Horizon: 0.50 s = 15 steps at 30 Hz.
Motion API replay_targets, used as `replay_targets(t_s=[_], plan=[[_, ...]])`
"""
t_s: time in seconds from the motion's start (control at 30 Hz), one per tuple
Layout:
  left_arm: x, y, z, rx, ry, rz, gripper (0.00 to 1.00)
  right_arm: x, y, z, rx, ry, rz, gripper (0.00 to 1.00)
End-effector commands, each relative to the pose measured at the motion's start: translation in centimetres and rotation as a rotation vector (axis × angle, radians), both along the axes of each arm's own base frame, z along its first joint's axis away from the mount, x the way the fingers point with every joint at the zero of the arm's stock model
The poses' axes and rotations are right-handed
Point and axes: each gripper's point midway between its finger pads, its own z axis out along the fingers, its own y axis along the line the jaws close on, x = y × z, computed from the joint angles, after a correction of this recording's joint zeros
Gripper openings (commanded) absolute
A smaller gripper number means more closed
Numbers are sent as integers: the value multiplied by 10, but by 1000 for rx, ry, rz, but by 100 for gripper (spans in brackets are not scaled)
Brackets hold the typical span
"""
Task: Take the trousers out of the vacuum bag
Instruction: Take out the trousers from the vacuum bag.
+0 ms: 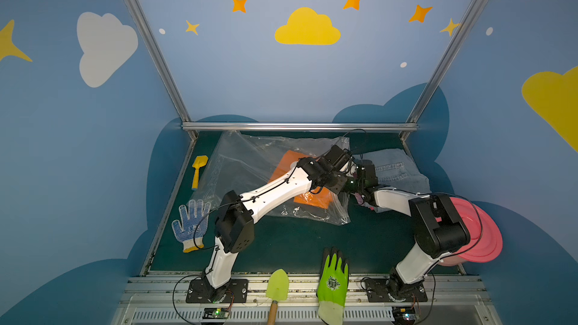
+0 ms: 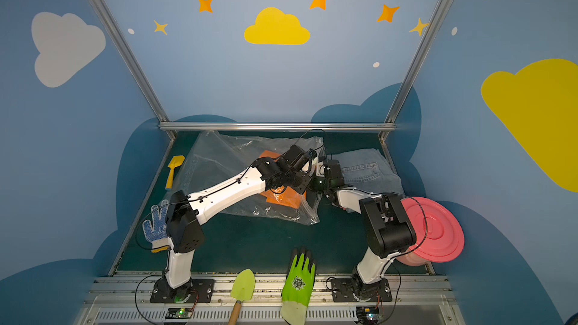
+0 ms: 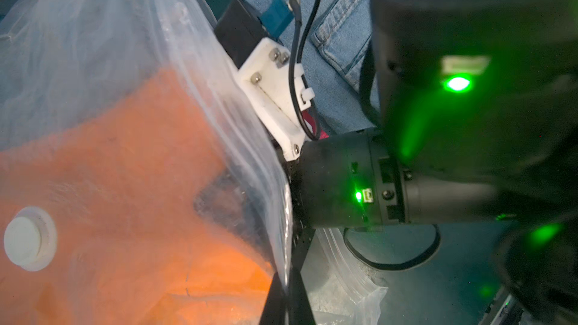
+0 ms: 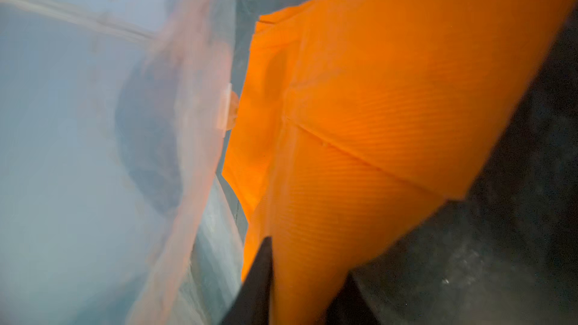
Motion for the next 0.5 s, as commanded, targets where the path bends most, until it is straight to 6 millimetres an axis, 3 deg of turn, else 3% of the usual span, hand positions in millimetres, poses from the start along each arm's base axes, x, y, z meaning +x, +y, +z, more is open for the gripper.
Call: replay_targets(t_s=[0.0,0.13,0.33,0.4,0.47], plan=[[-3,4,19,-20,-29,1,5,1,8,-37,9,48,18,49],[-3,6,18,-18,-29,6,5,5,11,-59,24,69,-3,53],[-3,7,19,-20,-33,10,5,9,18,-65,22,77,1,52],[-3,7,20,-22,-34,9,5,9,20,-67,23,82,1,50],[-4,7,20,-23,-35,9,5,11,21,-69,30,87,3,40]])
